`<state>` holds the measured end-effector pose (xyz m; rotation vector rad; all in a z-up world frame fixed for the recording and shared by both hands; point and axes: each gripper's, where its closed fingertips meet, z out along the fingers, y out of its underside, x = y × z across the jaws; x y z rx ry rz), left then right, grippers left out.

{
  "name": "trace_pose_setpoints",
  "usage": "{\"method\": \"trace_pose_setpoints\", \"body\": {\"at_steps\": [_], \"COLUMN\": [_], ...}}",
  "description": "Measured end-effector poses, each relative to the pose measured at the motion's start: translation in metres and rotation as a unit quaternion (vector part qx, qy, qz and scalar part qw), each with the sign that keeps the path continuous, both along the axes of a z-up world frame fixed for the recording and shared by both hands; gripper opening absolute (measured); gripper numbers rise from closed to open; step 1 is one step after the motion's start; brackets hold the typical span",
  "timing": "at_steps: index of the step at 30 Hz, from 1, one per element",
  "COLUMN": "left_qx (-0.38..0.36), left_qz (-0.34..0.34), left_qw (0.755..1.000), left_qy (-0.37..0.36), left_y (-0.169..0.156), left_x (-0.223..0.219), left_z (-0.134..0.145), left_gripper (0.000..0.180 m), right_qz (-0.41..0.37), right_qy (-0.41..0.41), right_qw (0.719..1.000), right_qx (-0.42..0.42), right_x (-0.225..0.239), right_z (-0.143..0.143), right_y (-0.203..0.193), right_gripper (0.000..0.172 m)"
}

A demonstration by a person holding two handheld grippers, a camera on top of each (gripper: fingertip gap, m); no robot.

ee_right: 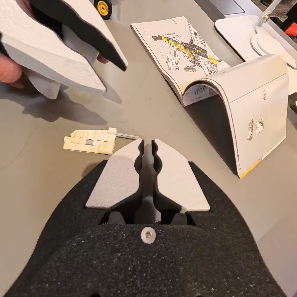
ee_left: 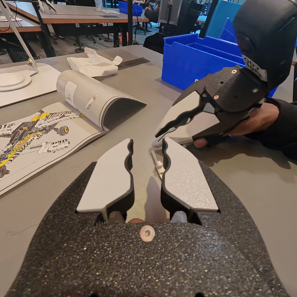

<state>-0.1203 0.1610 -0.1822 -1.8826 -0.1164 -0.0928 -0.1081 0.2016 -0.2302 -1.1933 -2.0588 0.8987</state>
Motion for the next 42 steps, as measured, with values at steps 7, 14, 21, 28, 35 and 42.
{"method": "trace_pose_setpoints", "body": {"at_steps": [7, 14, 21, 28, 35, 42], "left_qx": [0.003, -0.005, -0.01, -0.011, -0.014, -0.014], "left_qz": [0.0, -0.012, -0.023, -0.036, -0.046, -0.047], "left_qw": [1.0, 1.0, 0.999, 0.999, 0.998, 0.999], "left_qy": [0.02, 0.022, 0.036, 0.037, 0.042, 0.022], "left_y": [-0.003, -0.016, -0.026, -0.033, -0.038, -0.041], "left_x": [0.003, 0.009, 0.012, 0.013, 0.013, 0.009], "left_z": [0.004, -0.003, -0.004, -0.005, -0.006, -0.005], "left_gripper": [0.034, 0.034, 0.034, 0.034, 0.034, 0.034], "right_qz": [0.084, 0.199, 0.251, 0.305, 0.324, 0.328], "right_qy": [0.057, 0.063, 0.024, -0.061, -0.088, -0.123], "right_qw": [0.993, 0.967, 0.945, 0.922, 0.906, 0.899], "right_qx": [0.058, 0.146, 0.208, 0.232, 0.259, 0.262], "right_x": [0.002, 0.008, 0.004, 0.011, 0.005, 0.007], "right_z": [0.01, 0.014, 0.012, 0.006, -0.004, -0.011], "right_y": [-0.02, -0.042, -0.045, -0.045, -0.047, -0.047], "right_gripper": [0.017, 0.019, 0.016, 0.014, 0.014, 0.008]}}
